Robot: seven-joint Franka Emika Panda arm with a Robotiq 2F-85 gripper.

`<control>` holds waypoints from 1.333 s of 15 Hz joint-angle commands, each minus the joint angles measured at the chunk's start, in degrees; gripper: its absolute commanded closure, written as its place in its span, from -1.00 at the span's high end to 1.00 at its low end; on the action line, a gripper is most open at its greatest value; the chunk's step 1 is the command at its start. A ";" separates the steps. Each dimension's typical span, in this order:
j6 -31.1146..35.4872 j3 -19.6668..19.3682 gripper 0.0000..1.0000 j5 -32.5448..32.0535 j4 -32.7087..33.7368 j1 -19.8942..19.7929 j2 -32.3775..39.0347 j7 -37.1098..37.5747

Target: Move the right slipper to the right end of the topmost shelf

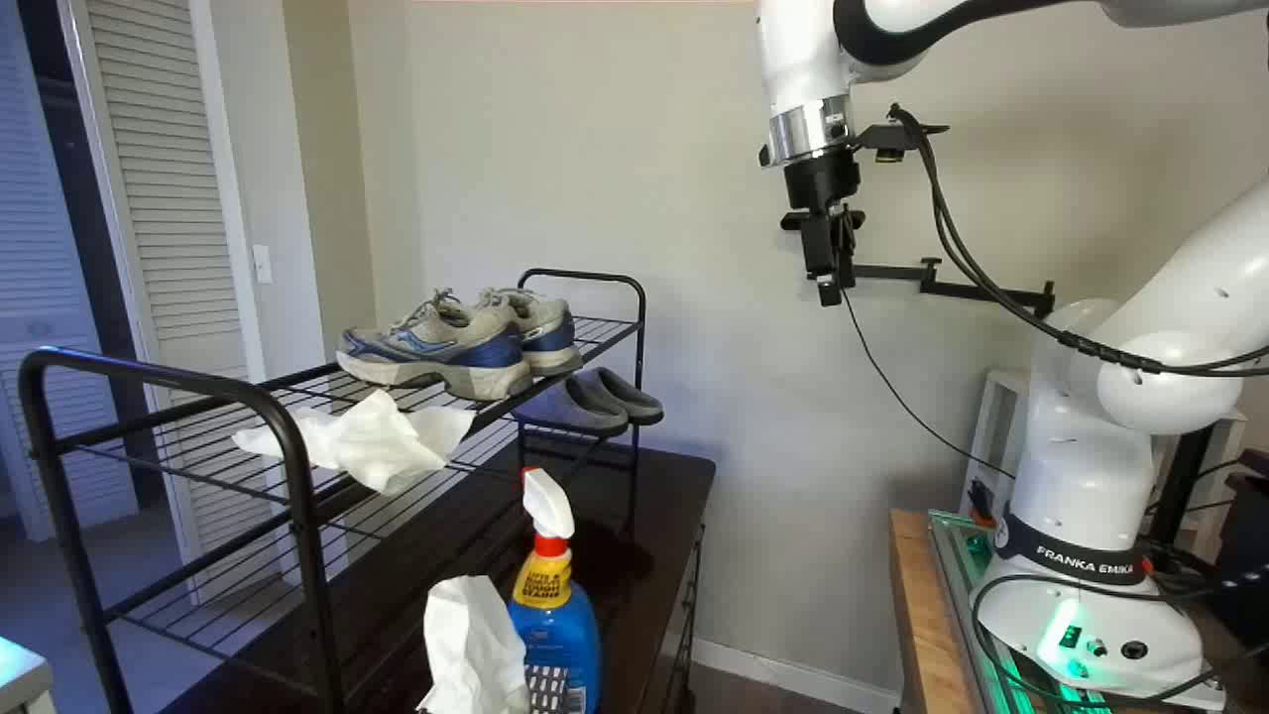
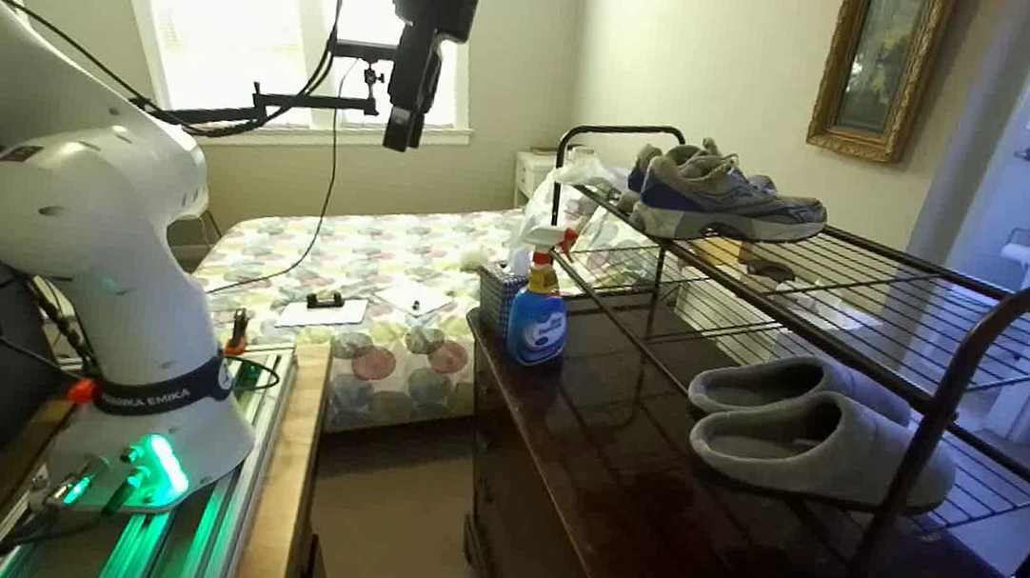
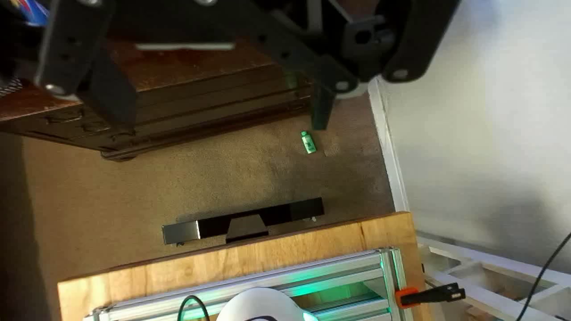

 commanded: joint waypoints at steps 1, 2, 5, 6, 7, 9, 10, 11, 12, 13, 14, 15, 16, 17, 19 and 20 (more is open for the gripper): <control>-0.11 -0.47 1.00 -0.21 0.10 0.61 0.07 0.27; -0.11 -0.47 1.00 -0.21 0.10 0.61 0.07 0.27; 6.27 -0.94 1.00 -1.15 -1.51 -0.46 -0.32 1.95; 9.83 -2.67 1.00 -0.20 -2.25 -0.40 -0.44 0.20; 12.85 -4.06 1.00 0.53 -2.74 -0.46 -0.34 -0.96; 18.72 -7.30 1.00 0.33 -4.24 -1.31 0.65 -3.63; 21.60 -9.05 1.00 -0.50 -5.34 -1.72 1.08 -5.96; 23.55 -10.45 1.00 -0.46 -5.99 -2.24 1.70 -7.26; 25.58 -11.53 1.00 -0.58 -6.44 -3.33 3.15 -7.20; 27.02 -10.95 1.00 -2.38 -6.49 -5.29 4.88 -4.27; 27.19 -11.00 1.00 -2.48 -5.91 -6.19 6.89 -2.56; 27.24 -10.97 1.00 -2.93 -5.78 -6.90 8.20 -2.11; 25.71 -11.24 1.00 -1.46 -6.25 -6.02 5.01 -4.69; 26.21 -11.32 1.00 -1.67 -6.25 -6.67 6.34 -4.38; 26.77 -11.33 1.00 -1.76 -6.10 -6.93 8.00 -3.97; 26.78 -11.25 1.00 -1.77 -6.08 -6.92 8.23 -3.79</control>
